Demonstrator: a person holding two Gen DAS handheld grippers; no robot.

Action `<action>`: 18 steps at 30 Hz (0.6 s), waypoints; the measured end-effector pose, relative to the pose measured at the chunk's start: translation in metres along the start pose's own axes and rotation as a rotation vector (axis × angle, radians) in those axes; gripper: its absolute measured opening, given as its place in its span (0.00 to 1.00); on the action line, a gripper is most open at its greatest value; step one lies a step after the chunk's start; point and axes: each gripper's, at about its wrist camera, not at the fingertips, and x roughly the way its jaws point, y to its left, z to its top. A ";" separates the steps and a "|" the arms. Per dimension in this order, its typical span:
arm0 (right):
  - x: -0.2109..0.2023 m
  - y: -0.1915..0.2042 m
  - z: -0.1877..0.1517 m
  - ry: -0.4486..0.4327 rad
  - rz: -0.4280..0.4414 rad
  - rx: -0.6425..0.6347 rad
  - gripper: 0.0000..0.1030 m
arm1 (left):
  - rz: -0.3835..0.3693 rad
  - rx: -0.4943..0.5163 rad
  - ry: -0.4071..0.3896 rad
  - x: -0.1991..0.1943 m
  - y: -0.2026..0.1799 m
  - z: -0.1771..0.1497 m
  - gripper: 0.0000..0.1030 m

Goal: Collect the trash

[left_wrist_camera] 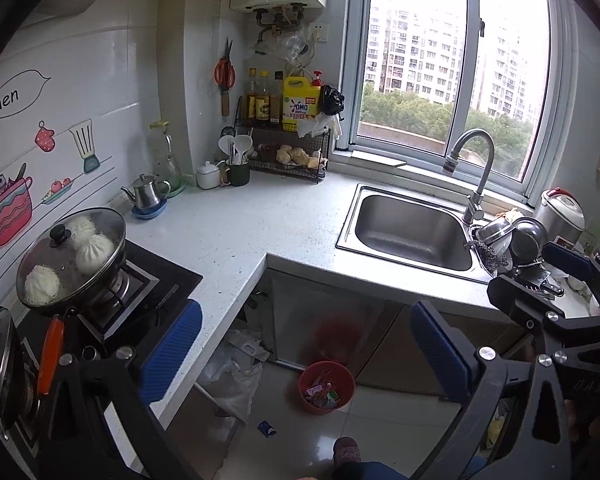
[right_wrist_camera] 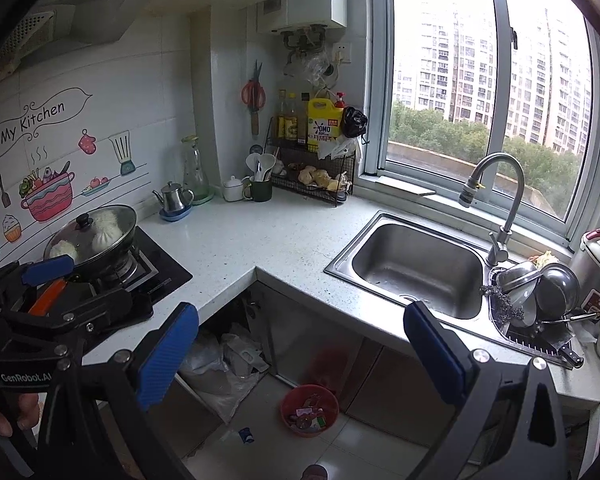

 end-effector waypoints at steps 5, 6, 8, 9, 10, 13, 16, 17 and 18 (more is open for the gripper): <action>0.000 0.002 -0.001 0.010 0.010 0.005 0.99 | 0.004 0.001 0.004 0.000 0.002 -0.002 1.00; -0.001 0.003 -0.001 0.010 0.011 0.005 0.99 | 0.004 0.000 0.004 0.000 0.001 -0.002 1.00; -0.002 0.004 0.000 0.011 0.012 0.002 0.99 | 0.008 0.000 0.006 -0.001 0.002 -0.003 1.00; -0.003 0.005 -0.001 0.010 0.011 0.001 0.99 | 0.012 0.001 0.009 -0.001 0.001 -0.004 1.00; -0.003 0.006 -0.001 0.012 0.009 0.001 0.99 | 0.014 0.001 0.011 -0.001 0.002 -0.005 1.00; -0.002 0.006 -0.002 0.019 0.010 0.001 0.99 | 0.010 -0.004 0.016 -0.001 0.002 -0.006 1.00; -0.001 0.006 -0.003 0.028 0.012 0.004 0.99 | 0.010 -0.004 0.018 -0.001 0.003 -0.007 1.00; -0.001 0.006 -0.003 0.031 0.013 0.004 0.99 | 0.011 -0.003 0.020 -0.001 0.003 -0.007 1.00; 0.000 0.006 -0.003 0.033 0.015 0.004 0.99 | 0.012 -0.003 0.021 -0.001 0.002 -0.008 1.00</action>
